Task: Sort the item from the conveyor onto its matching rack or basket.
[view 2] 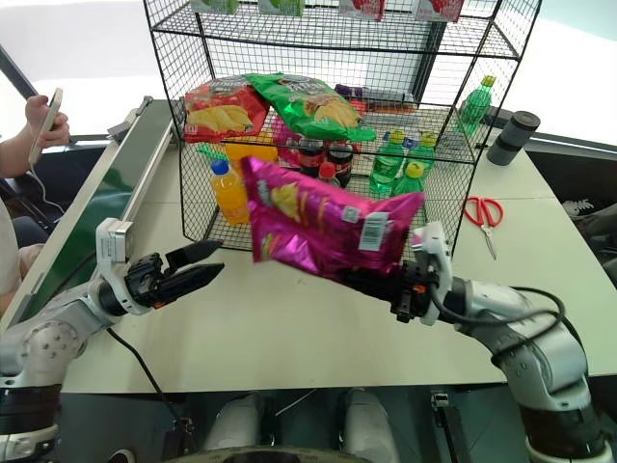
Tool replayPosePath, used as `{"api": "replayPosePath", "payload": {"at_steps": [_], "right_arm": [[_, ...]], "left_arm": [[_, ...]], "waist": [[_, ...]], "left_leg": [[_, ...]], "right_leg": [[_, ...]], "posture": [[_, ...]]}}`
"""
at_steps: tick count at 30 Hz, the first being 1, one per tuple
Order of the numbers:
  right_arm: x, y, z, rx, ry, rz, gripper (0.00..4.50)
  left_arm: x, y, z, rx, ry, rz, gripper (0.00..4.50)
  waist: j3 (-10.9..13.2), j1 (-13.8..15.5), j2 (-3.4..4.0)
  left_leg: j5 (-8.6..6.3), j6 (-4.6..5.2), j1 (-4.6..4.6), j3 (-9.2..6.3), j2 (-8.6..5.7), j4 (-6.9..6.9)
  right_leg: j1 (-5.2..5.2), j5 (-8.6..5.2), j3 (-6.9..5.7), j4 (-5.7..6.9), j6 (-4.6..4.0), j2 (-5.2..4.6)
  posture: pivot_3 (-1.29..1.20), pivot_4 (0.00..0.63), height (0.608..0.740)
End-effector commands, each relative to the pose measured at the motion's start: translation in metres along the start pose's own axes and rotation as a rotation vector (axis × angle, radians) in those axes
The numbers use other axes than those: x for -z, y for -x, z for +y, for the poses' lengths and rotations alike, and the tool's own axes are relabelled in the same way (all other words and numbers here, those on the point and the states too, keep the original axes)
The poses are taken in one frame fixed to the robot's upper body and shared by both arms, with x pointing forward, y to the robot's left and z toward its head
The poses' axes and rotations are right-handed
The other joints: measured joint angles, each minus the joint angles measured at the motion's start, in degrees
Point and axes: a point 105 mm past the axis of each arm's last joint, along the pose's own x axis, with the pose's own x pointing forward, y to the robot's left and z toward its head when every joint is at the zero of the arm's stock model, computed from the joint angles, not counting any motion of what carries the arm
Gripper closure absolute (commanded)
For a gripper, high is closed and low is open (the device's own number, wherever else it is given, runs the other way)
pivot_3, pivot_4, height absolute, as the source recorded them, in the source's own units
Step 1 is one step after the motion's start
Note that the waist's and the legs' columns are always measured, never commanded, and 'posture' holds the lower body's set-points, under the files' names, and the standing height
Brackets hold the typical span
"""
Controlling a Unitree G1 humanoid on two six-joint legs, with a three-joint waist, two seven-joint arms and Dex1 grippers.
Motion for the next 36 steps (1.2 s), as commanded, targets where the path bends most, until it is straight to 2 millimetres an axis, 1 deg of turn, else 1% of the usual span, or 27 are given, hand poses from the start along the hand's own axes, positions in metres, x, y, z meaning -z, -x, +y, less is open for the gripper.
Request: {"api": "replayPosePath", "payload": {"at_steps": [1, 2, 4, 5, 6, 8, 9, 12, 14, 16, 17, 18, 20, 23, 25, 26, 29, 32, 36], "right_arm": [[-0.03, 0.016, -0.015, 0.195, 0.371, -0.045, 4.34], [-0.034, 0.019, -0.019, 0.241, 0.444, -0.051, 4.34], [-0.043, 0.022, -0.029, 0.329, 0.598, -0.047, 4.34], [-0.049, 0.023, -0.033, 0.363, 0.661, -0.056, 4.34], [-0.06, 0.024, -0.038, 0.414, 0.759, -0.07, 4.34], [-0.084, 0.027, -0.043, 0.486, 0.972, -0.109, 4.34], [-0.091, 0.026, -0.044, 0.499, 1.043, -0.115, 4.34], [-0.095, 0.02, -0.046, 0.496, 1.213, -0.076, 4.34], [-0.097, 0.022, -0.06, 0.56, 1.312, -0.002, 4.34], [-0.097, 0.027, -0.08, 0.627, 1.43, 0.122, 4.34], [-0.099, 0.027, -0.085, 0.644, 1.456, 0.137, 4.34], [-0.099, 0.027, -0.091, 0.653, 1.526, 0.194, 4.34], [-0.101, 0.025, -0.102, 0.682, 1.576, 0.242, 4.34], [-0.1, 0.024, -0.117, 0.728, 1.592, 0.298, 4.34], [-0.097, 0.024, -0.129, 0.754, 1.576, 0.341, 4.34], [-0.099, 0.024, -0.134, 0.774, 1.567, 0.341, 4.34], [-0.099, 0.021, -0.144, 0.791, 1.565, 0.376, 4.34], [-0.109, 0.018, -0.153, 0.852, 1.555, 0.366, 4.34], [-0.106, 0.013, -0.168, 0.907, 1.485, 0.393, 4.34]], "left_arm": [[-0.006, -0.01, -0.002, -0.027, -0.176, -0.041, 0.0], [-0.007, -0.014, -0.002, -0.037, -0.235, -0.056, 0.0], [-0.01, -0.023, -0.004, -0.029, -0.212, -0.11, 0.0], [-0.011, -0.028, -0.003, -0.036, -0.237, -0.127, 0.0], [-0.011, -0.034, -0.002, -0.052, -0.287, -0.134, 0.0], [-0.009, -0.043, -0.005, -0.034, -0.292, -0.149, 0.0], [-0.009, -0.047, -0.006, -0.029, -0.292, -0.154, 0.0], [-0.004, -0.053, -0.008, -0.009, -0.292, -0.144, 0.0], [-0.002, -0.056, -0.009, -0.004, -0.305, -0.138, 0.0], [-0.001, -0.057, -0.01, -0.005, -0.312, -0.136, 0.0], [-0.001, -0.057, -0.009, -0.013, -0.324, -0.133, 0.0], [0.0, -0.057, -0.009, -0.02, -0.336, -0.126, 0.0], [0.002, -0.056, -0.009, -0.023, -0.346, -0.118, 0.0], [0.004, -0.056, -0.009, -0.027, -0.343, -0.12, 0.0], [0.005, -0.058, -0.011, -0.021, -0.346, -0.121, 0.0], [0.005, -0.059, -0.012, -0.021, -0.351, -0.12, 0.0], [0.006, -0.06, -0.013, -0.02, -0.35, -0.12, 0.0], [0.008, -0.061, -0.013, -0.025, -0.354, -0.119, 0.0], [0.009, -0.063, -0.013, -0.036, -0.371, -0.118, 0.0]], "waist": [[0.0, 0.05, 0.0], [0.0, 0.04, 0.0], [0.0, 0.02, 0.0], [-0.01, -0.05, -0.01], [0.0, -0.11, 0.0], [0.01, -0.18, 0.02], [0.02, -0.2, 0.05], [0.01, -0.15, 0.03], [0.01, -0.13, 0.03], [0.02, -0.16, 0.05], [0.02, -0.2, 0.04], [0.02, -0.23, 0.05], [0.04, -0.4, 0.08], [0.04, -0.73, 0.07], [0.03, -1.15, 0.07], [0.04, -1.35, 0.08], [0.04, -1.48, 0.08], [0.09, -1.68, 0.15], [0.09, -1.67, 0.16]], "left_leg": [[0.0, 0.01, -0.01, 0.01, -0.01, 0.0], [0.0, 0.0, 0.01, 0.01, -0.03, 0.01], [0.0, 0.0, 0.02, 0.02, -0.03, 0.01], [0.0, 0.0, 0.02, 0.01, -0.03, 0.01], [0.01, -0.01, 0.02, 0.01, -0.02, 0.01], [0.02, -0.02, 0.04, 0.02, -0.03, 0.01], [0.02, -0.02, 0.05, 0.03, -0.03, 0.01], [0.07, -0.11, 0.06, 0.02, -0.03, 0.0], [0.18, -0.3, 0.05, 0.02, -0.01, -0.03], [0.19, -0.32, 0.04, 0.04, -0.02, -0.01], [0.2, -0.32, 0.05, 0.07, -0.03, 0.0], [0.2, -0.31, 0.05, 0.08, -0.03, 0.02], [0.19, -0.29, 0.06, 0.08, -0.03, 0.03], [0.2, -0.32, 0.07, 0.05, -0.01, 0.01], [0.22, -0.35, 0.05, 0.05, 0.0, 0.0], [0.23, -0.37, 0.06, 0.05, -0.01, 0.0], [0.24, -0.38, 0.05, 0.08, -0.02, 0.02], [0.24, -0.38, 0.07, 0.07, -0.01, 0.01], [0.26, -0.41, 0.08, 0.08, 0.0, 0.01]], "right_leg": [[0.0, 0.0, 0.0, 0.0, 0.0, -0.01], [0.01, 0.0, 0.0, -0.01, 0.0, -0.01], [0.01, 0.0, 0.0, 0.0, 0.0, 0.0], [0.02, 0.0, -0.01, 0.02, 0.0, 0.01], [0.01, 0.0, 0.0, 0.02, 0.01, 0.03], [0.02, 0.01, 0.0, 0.03, 0.01, 0.04], [0.01, 0.01, 0.01, 0.03, 0.01, 0.04], [0.02, 0.0, 0.0, 0.04, 0.03, 0.08], [0.02, -0.03, 0.0, 0.02, 0.07, 0.1], [0.02, -0.04, 0.0, 0.02, 0.08, 0.09], [0.02, -0.03, 0.01, 0.03, 0.09, 0.05], [0.02, -0.03, 0.01, 0.03, 0.08, 0.04], [0.02, -0.03, 0.02, 0.04, 0.08, 0.04], [0.02, -0.04, 0.01, 0.07, 0.08, 0.06], [0.02, -0.04, 0.01, 0.06, 0.08, 0.06], [0.02, -0.04, 0.01, 0.06, 0.08, 0.06], [0.02, -0.03, 0.02, 0.06, 0.09, 0.03], [0.02, -0.04, 0.01, 0.07, 0.09, 0.04], [0.02, -0.03, 0.02, 0.09, 0.09, 0.05]], "posture": [[0.0, 0.15, 0.726], [0.0, 0.15, 0.726], [0.0, 0.15, 0.726], [0.0, 0.15, 0.726], [0.0, 0.15, 0.726], [0.0, 0.15, 0.726], [0.0, 0.15, 0.726], [0.0, 0.15, 0.726], [0.0, 0.15, 0.726], [0.0, 0.15, 0.726], [0.0, 0.15, 0.726], [0.0, 0.15, 0.726], [0.0, 0.15, 0.726], [0.0, 0.15, 0.726], [0.0, 0.15, 0.726], [0.0, 0.15, 0.726], [0.0, 0.15, 0.726], [0.0, 0.15, 0.726], [0.0, 0.15, 0.726]]}}
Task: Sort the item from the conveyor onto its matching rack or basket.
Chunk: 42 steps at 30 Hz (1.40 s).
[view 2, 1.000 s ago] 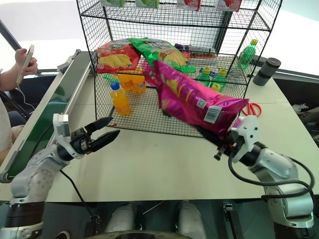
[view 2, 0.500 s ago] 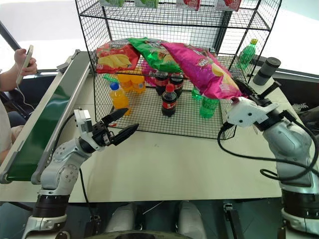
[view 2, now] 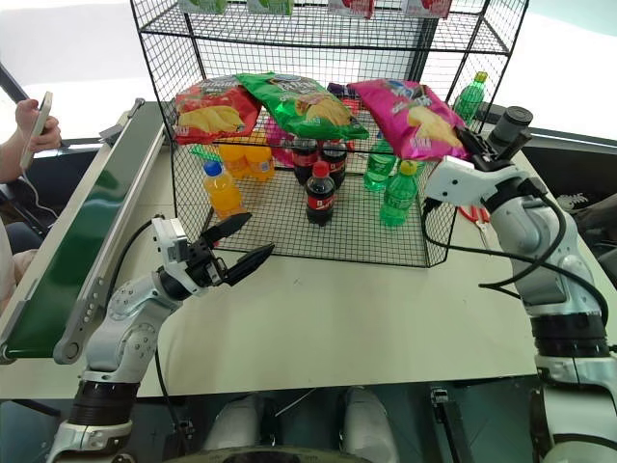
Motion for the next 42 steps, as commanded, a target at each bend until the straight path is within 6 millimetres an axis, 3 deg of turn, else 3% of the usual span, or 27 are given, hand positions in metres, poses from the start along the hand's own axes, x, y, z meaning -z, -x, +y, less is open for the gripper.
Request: {"api": "replayPosePath", "payload": {"at_steps": [1, 10, 16, 19, 20, 25, 31, 40, 42], "right_arm": [[0.001, -0.008, -0.008, 0.047, -0.027, 0.028, 4.34], [0.004, -0.031, -0.008, 0.042, -0.066, 0.094, 4.34], [0.012, -0.032, -0.006, 0.023, -0.072, 0.122, 4.34], [0.012, -0.03, -0.006, 0.017, -0.099, 0.119, 2.8], [0.012, -0.03, -0.006, 0.014, -0.103, 0.119, 2.55], [0.005, -0.03, -0.01, -0.006, -0.213, 0.088, 0.17], [-0.002, -0.018, 0.002, -0.147, -0.366, 0.042, 0.08], [-0.022, -0.012, -0.006, -0.202, -0.745, -0.055, 0.08], [-0.025, -0.012, -0.009, -0.191, -0.742, -0.072, 0.08]], "left_arm": [[-0.008, -0.004, -0.004, 0.011, -0.048, -0.027, 0.0], [-0.003, -0.004, -0.007, 0.008, -0.048, -0.013, 0.0], [-0.002, -0.004, -0.01, 0.003, -0.052, -0.014, 0.0], [0.0, -0.004, -0.012, 0.005, -0.052, -0.009, 0.0], [0.001, -0.003, -0.012, 0.005, -0.05, -0.007, 0.0], [0.003, -0.004, -0.013, 0.005, -0.054, -0.001, 0.0], [0.007, -0.004, -0.016, 0.015, -0.072, 0.02, 0.0], [0.01, -0.004, -0.016, 0.013, -0.07, 0.027, 0.0], [0.01, -0.004, -0.016, 0.014, -0.071, 0.028, 0.0]], "waist": [[0.0, 0.04, 0.0], [0.03, 0.04, 0.05], [0.03, 0.09, 0.05], [0.03, 0.07, 0.05], [0.03, 0.05, 0.05], [0.02, 0.04, 0.04], [0.0, 0.08, 0.04], [0.02, -0.07, 0.06], [0.04, 0.06, 0.09]], "left_leg": [[0.0, -0.01, -0.01, 0.0, 0.0, 0.0], [0.01, -0.01, -0.03, 0.02, 0.0, 0.0], [0.01, -0.02, -0.03, 0.04, 0.0, 0.0], [0.01, -0.01, -0.03, 0.04, 0.0, 0.0], [0.01, -0.01, -0.03, 0.04, 0.0, 0.0], [0.01, -0.01, -0.01, 0.03, 0.02, 0.0], [-0.02, 0.03, -0.01, 0.01, 0.03, -0.01], [-0.16, 0.28, 0.02, 0.0, 0.06, -0.01], [-0.16, 0.28, 0.01, 0.01, 0.07, -0.01]], "right_leg": [[0.0, 0.0, 0.0, 0.0, 0.0, 0.0], [-0.02, 0.0, 0.0, -0.01, 0.0, -0.01], [-0.02, 0.0, 0.0, -0.01, 0.0, -0.01], [-0.01, 0.0, 0.0, -0.01, 0.01, -0.02], [-0.01, 0.0, 0.0, -0.01, 0.01, -0.02], [0.01, 0.01, 0.0, 0.0, 0.01, -0.02], [0.02, 0.01, -0.02, -0.02, 0.01, -0.01], [0.0, 0.02, -0.01, 0.03, -0.01, 0.0], [-0.01, 0.02, -0.02, 0.03, -0.01, 0.0]], "posture": [[0.0, 0.15, 0.726], [0.0, 0.15, 0.726], [0.0, 0.15, 0.726], [0.0, 0.15, 0.726], [0.0, 0.15, 0.726], [0.0, 0.15, 0.726], [0.0, 0.15, 0.726], [0.0, 0.15, 0.726], [0.0, 0.15, 0.726]]}}
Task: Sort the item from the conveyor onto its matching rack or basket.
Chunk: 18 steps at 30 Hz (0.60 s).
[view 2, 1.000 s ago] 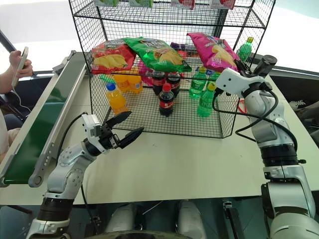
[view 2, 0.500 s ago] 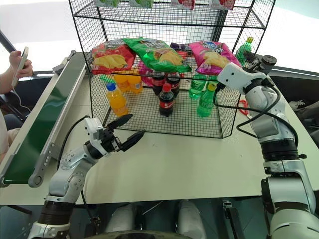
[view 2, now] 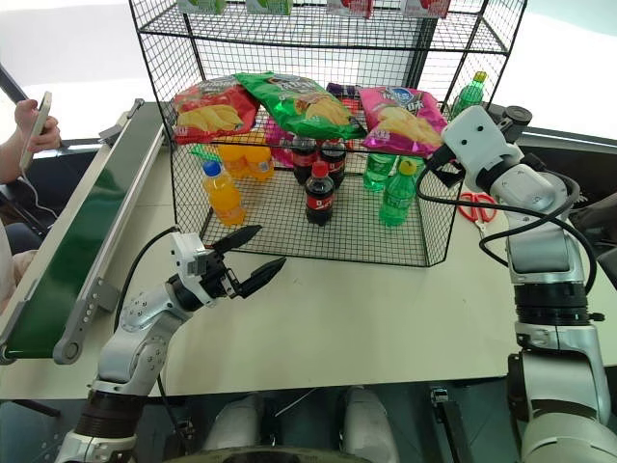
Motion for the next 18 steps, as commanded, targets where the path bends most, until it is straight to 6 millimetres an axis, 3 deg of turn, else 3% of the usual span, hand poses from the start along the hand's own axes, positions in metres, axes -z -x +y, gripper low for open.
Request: {"api": "replayPosePath", "payload": {"at_steps": [1, 5, 8, 15, 16, 18], "right_arm": [[-0.023, 0.005, -0.008, 0.014, -0.022, -0.092, 0.08], [-0.031, 0.007, -0.011, 0.041, 0.003, -0.13, 0.08], [-0.031, 0.007, -0.007, 0.022, 0.026, -0.138, 0.79], [-0.027, 0.007, 0.002, -0.01, 0.117, -0.138, 4.21], [-0.027, 0.007, 0.001, -0.001, 0.152, -0.138, 4.44], [-0.027, 0.007, -0.005, 0.033, 0.227, -0.133, 4.44]], "left_arm": [[-0.007, -0.002, -0.003, 0.012, -0.036, -0.025, 0.0], [-0.006, -0.003, -0.005, 0.021, -0.045, -0.019, 0.0], [-0.006, -0.002, -0.005, 0.02, -0.052, -0.015, 0.0], [-0.008, -0.003, -0.004, 0.02, -0.058, -0.016, 0.0], [-0.008, -0.003, -0.005, 0.022, -0.057, -0.015, 0.0], [-0.007, -0.003, -0.006, 0.024, -0.054, -0.015, 0.0]], "waist": [[0.02, 0.14, 0.03], [0.02, 0.37, 0.03], [0.02, 0.29, 0.03], [0.02, 0.24, 0.03], [0.02, 0.24, 0.03], [0.02, 0.24, 0.03]], "left_leg": [[0.0, 0.0, -0.02, 0.0, 0.0, 0.0], [-0.01, 0.01, -0.05, 0.01, -0.04, 0.01], [-0.01, 0.02, -0.05, 0.01, -0.05, 0.01], [-0.01, 0.01, -0.03, 0.01, -0.04, 0.0], [-0.01, 0.01, -0.03, 0.01, -0.04, 0.0], [-0.01, 0.01, -0.03, 0.01, -0.04, 0.0]], "right_leg": [[-0.01, 0.0, -0.01, -0.01, 0.0, 0.0], [-0.01, 0.0, -0.01, -0.05, 0.0, -0.03], [-0.01, 0.0, -0.01, -0.05, 0.0, -0.03], [-0.01, 0.0, -0.01, -0.04, 0.0, -0.02], [-0.01, 0.0, -0.01, -0.04, 0.0, -0.02], [-0.01, 0.0, -0.01, -0.04, 0.0, -0.02]], "posture": [[0.0, 0.15, 0.726], [0.0, 0.15, 0.726], [0.0, 0.15, 0.726], [0.0, 0.15, 0.726], [0.0, 0.15, 0.726], [0.0, 0.15, 0.726]]}}
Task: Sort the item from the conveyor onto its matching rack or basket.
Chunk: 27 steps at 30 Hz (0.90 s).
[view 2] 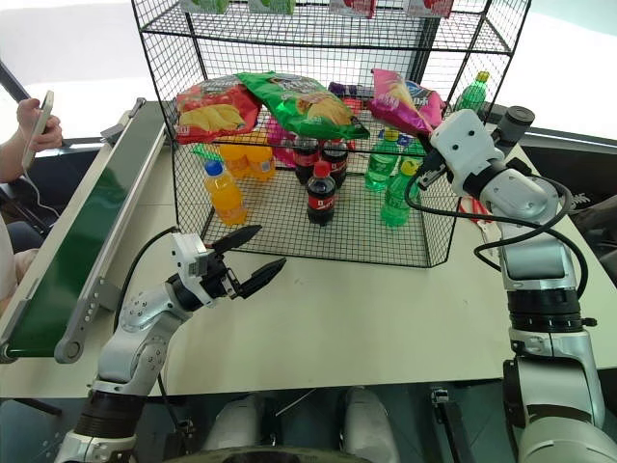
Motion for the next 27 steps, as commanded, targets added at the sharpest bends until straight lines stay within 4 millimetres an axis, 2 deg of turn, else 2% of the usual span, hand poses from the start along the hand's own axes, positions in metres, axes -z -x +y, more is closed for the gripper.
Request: {"api": "replayPosePath", "payload": {"at_steps": [1, 6, 12, 14, 16, 17, 22, 27], "right_arm": [[-0.011, 0.002, -0.019, 0.077, 0.196, -0.018, 4.44], [-0.007, -0.006, -0.026, 0.091, 0.402, 0.019, 4.44], [-0.003, -0.011, -0.027, 0.093, 0.36, 0.016, 4.44], [-0.001, -0.009, -0.027, 0.079, 0.325, 0.014, 3.56], [0.001, -0.007, -0.027, 0.068, 0.29, 0.018, 2.88], [0.002, -0.005, -0.026, 0.052, 0.257, 0.017, 2.27], [-0.002, 0.004, -0.026, -0.009, 0.098, -0.007, 0.03], [-0.01, 0.015, -0.027, -0.069, -0.053, -0.053, 0.03]], "left_arm": [[-0.007, -0.004, -0.007, 0.026, -0.03, -0.022, 0.0], [-0.008, -0.006, -0.009, 0.033, -0.032, -0.024, 0.0], [-0.009, -0.005, -0.008, 0.027, -0.04, -0.023, 0.0], [-0.009, -0.005, -0.008, 0.025, -0.041, -0.02, 0.0], [-0.008, -0.004, -0.008, 0.024, -0.042, -0.018, 0.0], [-0.008, -0.003, -0.008, 0.022, -0.039, -0.017, 0.0], [-0.006, -0.004, -0.01, 0.024, -0.035, -0.015, 0.0], [-0.005, -0.005, -0.01, 0.029, -0.032, -0.016, 0.0]], "waist": [[0.0, 0.0, 0.0], [0.01, -0.04, 0.01], [0.01, -0.15, 0.02], [0.01, -0.14, 0.02], [0.01, -0.07, 0.02], [0.01, -0.06, 0.02], [0.0, 0.02, 0.01], [0.01, -0.01, 0.02]], "left_leg": [[0.0, 0.0, 0.0, 0.0, 0.0, 0.0], [0.07, -0.12, 0.0, 0.03, -0.01, 0.01], [0.15, -0.26, 0.0, 0.03, 0.02, 0.0], [0.15, -0.26, 0.0, 0.04, 0.02, 0.0], [0.14, -0.25, 0.0, 0.03, 0.02, 0.0], [0.14, -0.25, 0.0, 0.03, 0.02, 0.0], [0.11, -0.19, 0.01, 0.02, 0.02, 0.0], [0.0, 0.01, 0.02, 0.0, 0.03, 0.0]], "right_leg": [[0.0, 0.0, 0.0, 0.0, 0.0, 0.0], [0.0, 0.0, 0.01, -0.01, 0.0, -0.01], [-0.02, 0.0, 0.01, 0.0, 0.0, 0.02], [-0.01, 0.0, 0.01, 0.0, 0.0, 0.01], [-0.01, 0.0, 0.01, -0.01, 0.0, 0.0], [-0.01, 0.0, 0.01, -0.01, 0.0, 0.0], [0.0, 0.0, 0.01, -0.01, 0.0, -0.01], [0.02, 0.0, 0.0, 0.0, 0.0, 0.0]], "posture": [[0.0, 0.15, 0.726], [0.0, 0.15, 0.726], [0.0, 0.15, 0.726], [0.0, 0.15, 0.726], [0.0, 0.15, 0.726], [0.0, 0.15, 0.726], [0.0, 0.15, 0.726], [0.0, 0.15, 0.726]]}}
